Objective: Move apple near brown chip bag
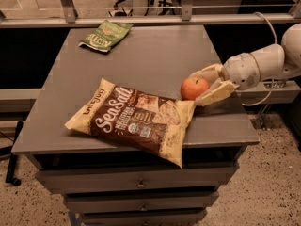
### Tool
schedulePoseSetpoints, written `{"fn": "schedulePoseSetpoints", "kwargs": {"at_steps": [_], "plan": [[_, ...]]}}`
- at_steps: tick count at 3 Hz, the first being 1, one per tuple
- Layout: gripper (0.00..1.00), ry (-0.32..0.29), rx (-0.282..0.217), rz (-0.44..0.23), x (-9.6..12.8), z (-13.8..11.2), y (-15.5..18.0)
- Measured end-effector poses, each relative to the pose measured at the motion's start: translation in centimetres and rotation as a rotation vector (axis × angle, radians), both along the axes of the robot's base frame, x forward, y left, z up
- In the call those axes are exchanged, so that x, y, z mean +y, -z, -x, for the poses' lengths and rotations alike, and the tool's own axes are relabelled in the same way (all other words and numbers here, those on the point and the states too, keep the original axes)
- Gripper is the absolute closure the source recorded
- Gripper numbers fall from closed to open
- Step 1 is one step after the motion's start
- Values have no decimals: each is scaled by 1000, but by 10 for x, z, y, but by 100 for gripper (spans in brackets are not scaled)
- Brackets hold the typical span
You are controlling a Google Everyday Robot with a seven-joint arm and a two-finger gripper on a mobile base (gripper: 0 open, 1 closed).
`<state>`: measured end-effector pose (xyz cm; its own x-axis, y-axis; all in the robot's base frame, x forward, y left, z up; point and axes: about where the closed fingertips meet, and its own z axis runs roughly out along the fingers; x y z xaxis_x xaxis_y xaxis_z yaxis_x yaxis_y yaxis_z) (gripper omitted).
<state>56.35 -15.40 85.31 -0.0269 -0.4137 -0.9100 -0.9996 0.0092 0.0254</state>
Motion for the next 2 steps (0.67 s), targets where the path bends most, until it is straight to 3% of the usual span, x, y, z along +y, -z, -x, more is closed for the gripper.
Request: {"fn": "schedulePoseSetpoints", "kwargs": {"at_steps": [2], "plan": [[30, -22, 8, -11, 3, 9, 7]]}}
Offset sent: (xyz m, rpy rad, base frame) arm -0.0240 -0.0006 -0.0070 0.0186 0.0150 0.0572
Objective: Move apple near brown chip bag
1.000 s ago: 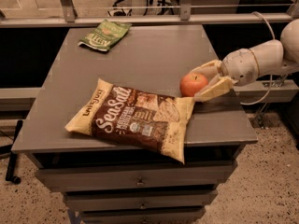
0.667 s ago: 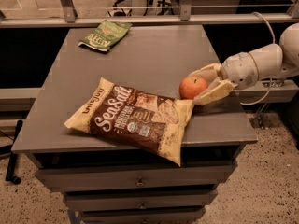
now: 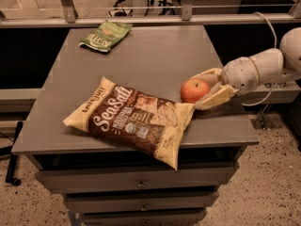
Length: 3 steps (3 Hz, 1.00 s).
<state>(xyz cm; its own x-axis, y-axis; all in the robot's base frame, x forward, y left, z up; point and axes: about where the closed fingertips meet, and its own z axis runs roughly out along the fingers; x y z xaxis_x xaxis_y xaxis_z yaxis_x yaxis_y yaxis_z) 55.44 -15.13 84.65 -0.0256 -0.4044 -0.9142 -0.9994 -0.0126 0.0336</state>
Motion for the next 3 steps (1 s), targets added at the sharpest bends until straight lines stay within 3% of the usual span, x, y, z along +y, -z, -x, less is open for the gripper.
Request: {"fn": "schedulePoseSetpoints", "kwargs": {"at_steps": [1, 2, 3], "plan": [[7, -14, 3, -3, -1, 5, -2], [0, -22, 8, 1, -4, 9, -6], [0, -13, -13, 16, -15, 11, -24]]}}
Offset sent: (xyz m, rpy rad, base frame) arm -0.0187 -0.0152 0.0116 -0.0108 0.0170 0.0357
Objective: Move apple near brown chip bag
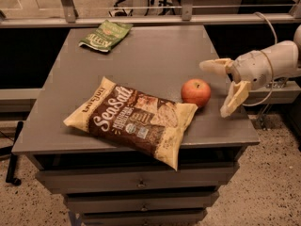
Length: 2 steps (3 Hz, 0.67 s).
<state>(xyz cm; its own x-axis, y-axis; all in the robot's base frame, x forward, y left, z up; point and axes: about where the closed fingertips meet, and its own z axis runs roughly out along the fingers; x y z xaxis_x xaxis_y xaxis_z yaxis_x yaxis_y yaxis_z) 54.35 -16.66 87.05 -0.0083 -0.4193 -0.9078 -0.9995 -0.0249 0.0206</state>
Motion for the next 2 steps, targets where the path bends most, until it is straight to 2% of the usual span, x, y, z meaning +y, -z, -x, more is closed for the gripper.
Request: {"fn": "schedulePoseSetpoints", "kwargs": {"at_steps": [1, 2], "plan": [[0, 96, -110, -5, -41, -2, -50], [0, 195, -261, -20, -60, 2, -96]]}}
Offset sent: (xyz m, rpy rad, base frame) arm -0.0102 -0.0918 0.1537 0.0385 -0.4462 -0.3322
